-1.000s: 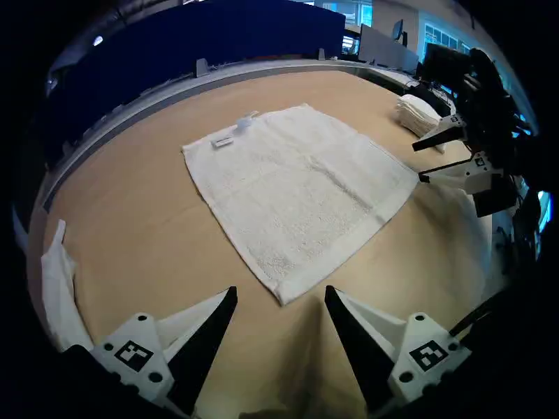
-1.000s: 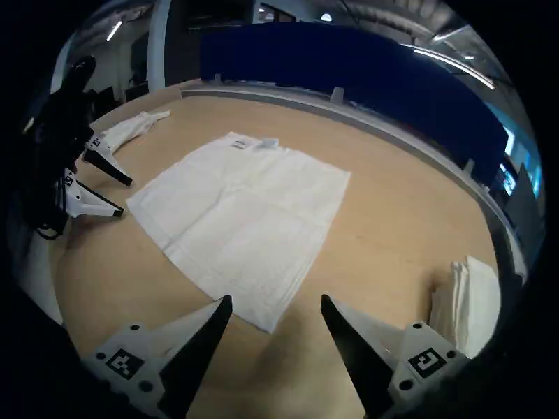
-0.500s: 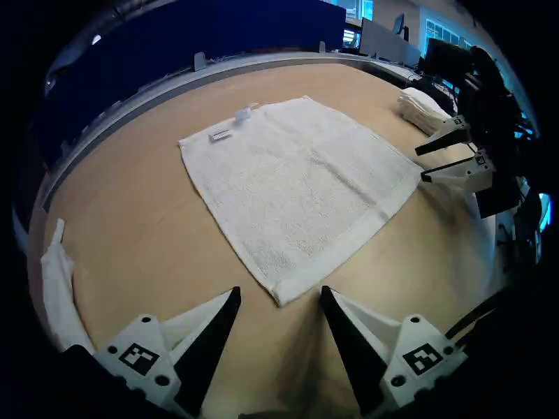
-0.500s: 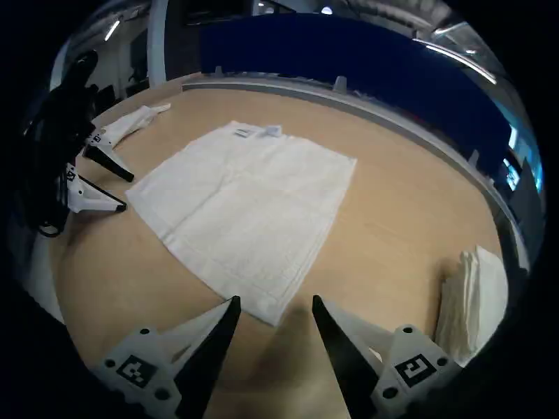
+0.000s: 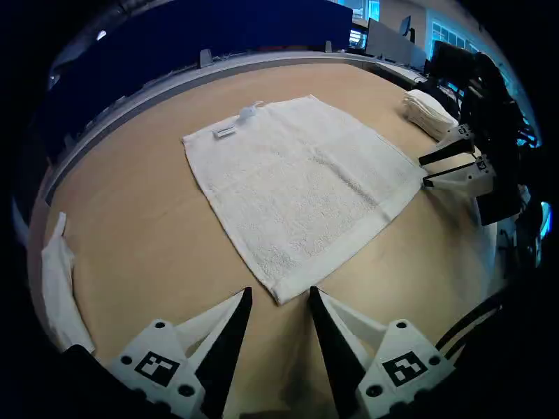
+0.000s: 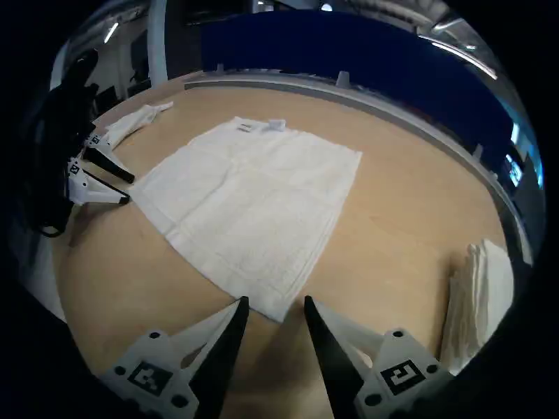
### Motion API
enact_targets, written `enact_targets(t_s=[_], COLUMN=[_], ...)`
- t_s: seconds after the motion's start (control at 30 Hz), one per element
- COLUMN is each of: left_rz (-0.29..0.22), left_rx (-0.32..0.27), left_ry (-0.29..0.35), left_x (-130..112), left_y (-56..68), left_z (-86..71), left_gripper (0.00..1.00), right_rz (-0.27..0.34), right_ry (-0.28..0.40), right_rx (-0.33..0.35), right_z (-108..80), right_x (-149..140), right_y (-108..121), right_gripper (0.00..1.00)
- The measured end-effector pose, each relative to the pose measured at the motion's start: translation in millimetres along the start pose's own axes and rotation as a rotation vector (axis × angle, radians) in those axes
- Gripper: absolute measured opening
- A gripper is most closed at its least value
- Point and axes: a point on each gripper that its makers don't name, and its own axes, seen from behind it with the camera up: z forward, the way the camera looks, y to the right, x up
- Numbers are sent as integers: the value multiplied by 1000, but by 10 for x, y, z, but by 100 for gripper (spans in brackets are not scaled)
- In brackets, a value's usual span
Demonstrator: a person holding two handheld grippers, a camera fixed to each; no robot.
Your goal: Fold towel
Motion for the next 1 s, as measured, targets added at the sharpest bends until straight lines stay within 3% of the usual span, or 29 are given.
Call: enact_targets(t_s=[0.13,0.37,0.6,0.67,0.73,1.0], left_rz=[-6,-12,-13,-17,-25,-22], left_rx=[2,0,-1,0,9,25], left_ry=[1,-1,-4,-6,-8,-11], left_x=[5,7,9,13,17,15], left_y=[4,9,14,7,-20,-56], left_z=[1,13,23,27,30,40], left_gripper=[59,57,52,47,30,12], right_rz=[5,3,7,13,17,26], right_ry=[0,0,-2,-3,-4,-4], right_rx=[11,19,23,23,26,41], right_z=[10,2,14,12,12,20], right_x=[-10,-16,-5,-5,-6,7], right_y=[-21,-30,-46,-44,-44,-95], right_gripper=[52,49,33,30,28,23])
